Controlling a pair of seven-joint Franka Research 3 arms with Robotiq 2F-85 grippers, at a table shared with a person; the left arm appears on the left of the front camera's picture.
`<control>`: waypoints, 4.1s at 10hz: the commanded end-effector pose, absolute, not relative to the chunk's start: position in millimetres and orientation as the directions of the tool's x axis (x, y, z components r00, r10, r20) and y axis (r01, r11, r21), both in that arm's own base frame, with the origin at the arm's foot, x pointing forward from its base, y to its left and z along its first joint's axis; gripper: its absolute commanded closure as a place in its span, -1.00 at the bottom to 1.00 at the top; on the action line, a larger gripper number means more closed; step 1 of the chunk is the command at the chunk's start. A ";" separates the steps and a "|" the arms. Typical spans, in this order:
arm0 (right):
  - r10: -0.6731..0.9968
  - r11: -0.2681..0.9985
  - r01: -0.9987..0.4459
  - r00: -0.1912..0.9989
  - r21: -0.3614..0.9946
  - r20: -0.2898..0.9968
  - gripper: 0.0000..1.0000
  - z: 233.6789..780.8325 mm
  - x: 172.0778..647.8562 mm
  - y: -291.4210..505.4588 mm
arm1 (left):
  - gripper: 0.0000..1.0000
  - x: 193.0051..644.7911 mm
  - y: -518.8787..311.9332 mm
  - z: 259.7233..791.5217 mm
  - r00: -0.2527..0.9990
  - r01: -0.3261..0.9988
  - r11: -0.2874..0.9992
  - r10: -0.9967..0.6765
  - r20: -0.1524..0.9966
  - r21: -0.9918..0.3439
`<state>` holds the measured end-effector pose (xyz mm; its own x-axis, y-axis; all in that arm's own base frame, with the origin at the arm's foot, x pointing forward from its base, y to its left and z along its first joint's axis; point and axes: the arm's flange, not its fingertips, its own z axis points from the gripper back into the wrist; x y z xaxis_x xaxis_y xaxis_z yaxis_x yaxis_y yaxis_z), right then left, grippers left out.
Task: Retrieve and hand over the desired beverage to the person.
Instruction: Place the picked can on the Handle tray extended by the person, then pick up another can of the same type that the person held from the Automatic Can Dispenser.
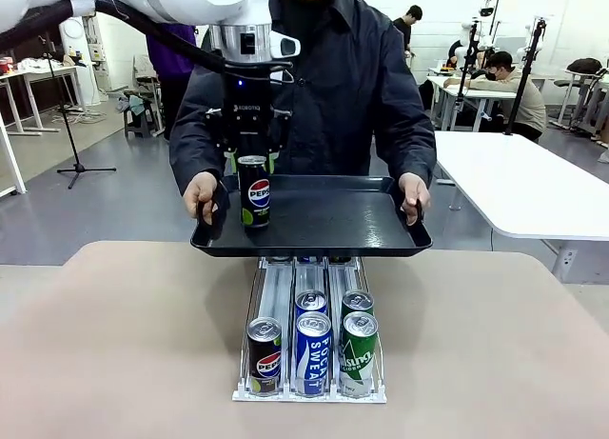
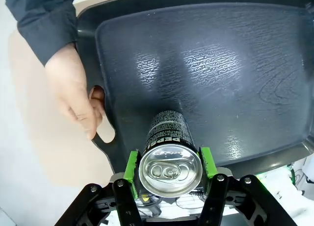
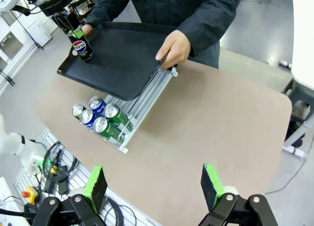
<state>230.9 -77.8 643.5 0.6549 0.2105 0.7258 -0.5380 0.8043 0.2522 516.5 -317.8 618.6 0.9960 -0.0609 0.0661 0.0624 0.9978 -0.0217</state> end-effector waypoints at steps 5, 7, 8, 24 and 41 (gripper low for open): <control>0.220 0.787 -0.560 0.646 0.258 0.731 -1.00 642.2 231.1 -77.8 | -0.21 512.5 -315.3 609.6 0.987 0.120 0.993 -0.119 0.109 -0.004; 0.220 0.787 -0.560 0.646 0.258 0.731 -1.00 642.2 231.1 -77.8 | -1.00 511.4 -315.5 610.0 0.985 0.133 0.991 -0.131 0.111 -0.005; 0.220 0.787 -0.560 0.646 0.258 0.731 -1.00 642.2 231.1 -77.8 | -1.00 511.2 -315.3 611.3 0.985 0.135 0.991 -0.133 0.111 -0.004; 0.220 0.787 -0.560 0.646 0.258 0.731 -1.00 642.2 231.1 -77.8 | -1.00 351.9 -55.8 713.2 0.799 0.548 0.793 -0.399 0.450 -0.268; 0.220 0.787 -0.560 0.646 0.258 0.731 -1.00 642.2 231.1 -77.8 | -1.00 336.4 -44.0 721.5 0.780 0.554 0.790 -0.382 0.495 -0.263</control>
